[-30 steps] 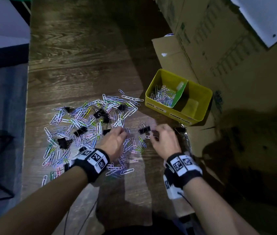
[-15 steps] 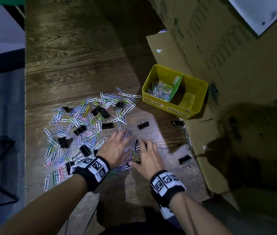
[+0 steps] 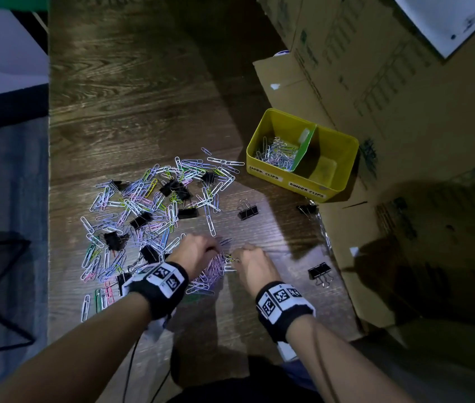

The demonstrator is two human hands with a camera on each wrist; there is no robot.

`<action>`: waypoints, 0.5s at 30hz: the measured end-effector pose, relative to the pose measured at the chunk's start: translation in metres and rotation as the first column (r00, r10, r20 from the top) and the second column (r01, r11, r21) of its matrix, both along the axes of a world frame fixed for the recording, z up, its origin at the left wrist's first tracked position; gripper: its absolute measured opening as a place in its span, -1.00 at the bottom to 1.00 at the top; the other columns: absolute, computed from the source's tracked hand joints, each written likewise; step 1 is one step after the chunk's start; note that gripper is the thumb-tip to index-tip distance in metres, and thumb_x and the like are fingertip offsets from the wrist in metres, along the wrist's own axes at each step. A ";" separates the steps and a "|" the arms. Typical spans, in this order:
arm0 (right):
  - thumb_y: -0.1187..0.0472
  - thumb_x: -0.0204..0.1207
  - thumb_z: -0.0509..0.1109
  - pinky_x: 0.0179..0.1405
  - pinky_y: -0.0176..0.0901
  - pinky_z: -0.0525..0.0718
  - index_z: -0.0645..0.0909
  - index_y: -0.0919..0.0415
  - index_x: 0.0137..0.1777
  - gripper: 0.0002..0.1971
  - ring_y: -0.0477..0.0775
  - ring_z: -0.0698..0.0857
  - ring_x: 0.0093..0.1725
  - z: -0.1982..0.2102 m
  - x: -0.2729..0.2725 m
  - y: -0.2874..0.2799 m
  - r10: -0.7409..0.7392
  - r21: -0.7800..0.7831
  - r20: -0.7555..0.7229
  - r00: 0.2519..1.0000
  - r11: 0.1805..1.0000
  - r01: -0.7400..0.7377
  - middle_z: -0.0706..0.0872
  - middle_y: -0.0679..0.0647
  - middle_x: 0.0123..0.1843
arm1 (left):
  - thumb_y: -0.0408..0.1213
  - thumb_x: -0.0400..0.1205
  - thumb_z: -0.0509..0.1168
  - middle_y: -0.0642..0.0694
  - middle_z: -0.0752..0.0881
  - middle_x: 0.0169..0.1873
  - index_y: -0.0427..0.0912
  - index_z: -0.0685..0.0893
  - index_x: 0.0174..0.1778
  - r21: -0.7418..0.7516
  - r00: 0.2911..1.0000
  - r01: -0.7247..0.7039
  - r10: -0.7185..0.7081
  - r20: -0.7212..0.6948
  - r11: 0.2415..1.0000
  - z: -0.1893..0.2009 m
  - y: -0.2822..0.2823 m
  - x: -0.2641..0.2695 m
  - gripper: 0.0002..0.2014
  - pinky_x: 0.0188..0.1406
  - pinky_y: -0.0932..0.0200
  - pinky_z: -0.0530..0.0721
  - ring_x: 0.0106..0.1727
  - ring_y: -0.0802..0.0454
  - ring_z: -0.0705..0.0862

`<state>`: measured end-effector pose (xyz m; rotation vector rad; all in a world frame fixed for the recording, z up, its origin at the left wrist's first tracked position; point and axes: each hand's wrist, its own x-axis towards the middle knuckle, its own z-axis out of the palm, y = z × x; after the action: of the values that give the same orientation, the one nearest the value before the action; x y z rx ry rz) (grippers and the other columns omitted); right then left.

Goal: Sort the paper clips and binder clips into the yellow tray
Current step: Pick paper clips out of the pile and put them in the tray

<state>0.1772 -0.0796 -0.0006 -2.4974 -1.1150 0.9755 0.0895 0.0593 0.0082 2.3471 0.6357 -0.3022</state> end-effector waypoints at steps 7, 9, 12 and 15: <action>0.16 0.45 0.52 -0.03 -0.29 0.61 0.76 0.20 0.07 -0.78 0.03 0.72 -0.12 -0.003 0.016 -0.005 -0.343 0.092 -0.222 0.912 0.924 0.370 0.80 0.14 -0.09 | -0.41 0.45 0.47 -0.15 0.80 -0.23 -0.09 0.76 -0.25 -0.346 0.897 -0.418 0.442 -0.011 0.840 0.015 0.012 0.004 -0.88 -0.15 0.12 0.70 -0.31 0.06 0.68; 0.23 0.39 0.58 0.01 -0.18 0.67 0.76 0.28 0.03 -0.76 -0.01 0.71 -0.17 0.000 0.020 -0.007 -0.433 0.145 -0.368 0.823 0.847 0.511 0.77 0.08 -0.19 | -0.47 0.44 0.46 -0.18 0.79 -0.22 -0.18 0.75 -0.23 -0.490 0.844 -0.480 0.535 -0.034 0.728 0.026 0.015 0.010 -0.90 -0.21 0.18 0.73 -0.32 0.06 0.70; 0.36 0.39 0.55 -0.13 -0.15 0.77 0.72 0.35 -0.02 -0.82 -0.12 0.70 -0.34 0.012 0.029 -0.008 -0.495 0.169 -0.570 0.656 0.711 0.683 0.73 0.01 -0.28 | -0.50 0.44 0.44 -0.23 0.77 -0.19 -0.27 0.74 -0.18 -0.611 0.823 -0.471 0.566 -0.046 0.636 0.043 0.020 0.026 -0.90 -0.21 0.09 0.77 -0.30 0.01 0.72; 0.39 0.39 0.54 -0.32 -0.47 0.65 0.72 0.16 -0.17 -0.87 -0.30 0.70 -0.42 0.033 0.044 -0.009 -0.483 0.244 -0.635 0.603 0.615 0.750 0.74 -0.07 -0.27 | -0.53 0.43 0.44 -0.23 0.75 -0.26 -0.39 0.70 -0.13 -0.655 0.841 -0.391 0.540 0.032 0.647 0.062 0.025 0.055 -0.87 -0.21 0.15 0.75 -0.34 0.10 0.71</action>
<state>0.2212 -0.0888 0.0320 -1.7900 -0.1755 0.8885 0.1445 0.0838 0.0698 1.4683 0.8505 0.0092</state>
